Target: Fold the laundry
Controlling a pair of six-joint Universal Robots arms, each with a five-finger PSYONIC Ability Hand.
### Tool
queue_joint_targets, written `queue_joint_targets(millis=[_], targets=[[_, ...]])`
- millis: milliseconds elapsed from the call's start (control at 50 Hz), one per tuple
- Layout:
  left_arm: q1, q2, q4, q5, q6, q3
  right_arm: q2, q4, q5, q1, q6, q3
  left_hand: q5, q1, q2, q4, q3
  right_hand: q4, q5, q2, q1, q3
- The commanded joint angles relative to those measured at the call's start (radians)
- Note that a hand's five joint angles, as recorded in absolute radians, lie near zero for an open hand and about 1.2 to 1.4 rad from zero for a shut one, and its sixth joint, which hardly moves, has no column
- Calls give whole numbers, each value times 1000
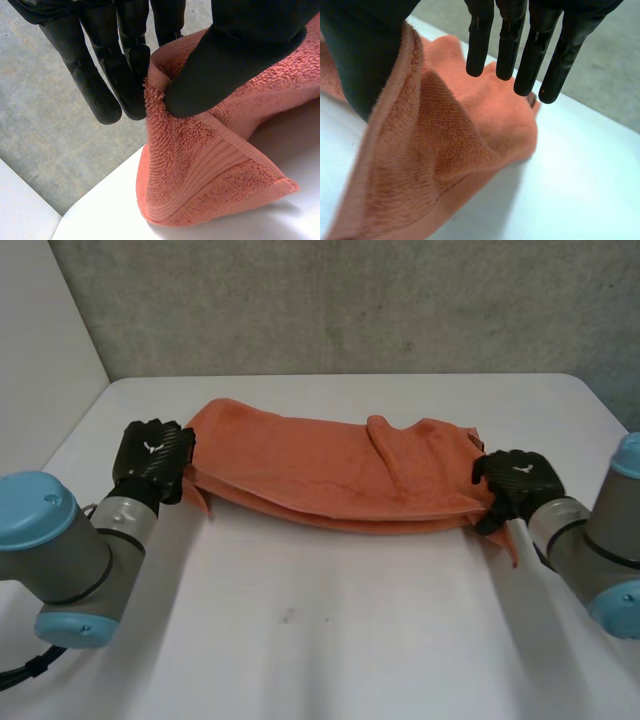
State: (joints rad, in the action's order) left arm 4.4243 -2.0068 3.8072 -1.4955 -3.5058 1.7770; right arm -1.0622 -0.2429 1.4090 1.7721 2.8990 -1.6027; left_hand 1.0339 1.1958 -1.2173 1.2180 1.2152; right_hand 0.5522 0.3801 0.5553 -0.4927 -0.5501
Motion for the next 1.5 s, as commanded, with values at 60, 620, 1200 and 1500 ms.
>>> queue_joint_targets(millis=[60,620,1200,1500], targets=[[-5,5,2,0,-1,32,-53,45,24,-89,195,-82,188,200,-179,178,181,102,100,99,-162,-104],[20,-133,0,-3,4,-13,-191,-28,-30,-129,60,-210,-613,-601,622,-623,-620,844,842,841,-904,-846],[69,-106,5,-115,-5,-21,-236,-72,-24,-191,-14,-229,186,199,-177,177,180,844,842,841,-904,-846],[67,316,-196,-111,-214,147,-392,127,-36,-192,-286,-188,188,200,-179,178,181,844,842,841,-904,-846]])
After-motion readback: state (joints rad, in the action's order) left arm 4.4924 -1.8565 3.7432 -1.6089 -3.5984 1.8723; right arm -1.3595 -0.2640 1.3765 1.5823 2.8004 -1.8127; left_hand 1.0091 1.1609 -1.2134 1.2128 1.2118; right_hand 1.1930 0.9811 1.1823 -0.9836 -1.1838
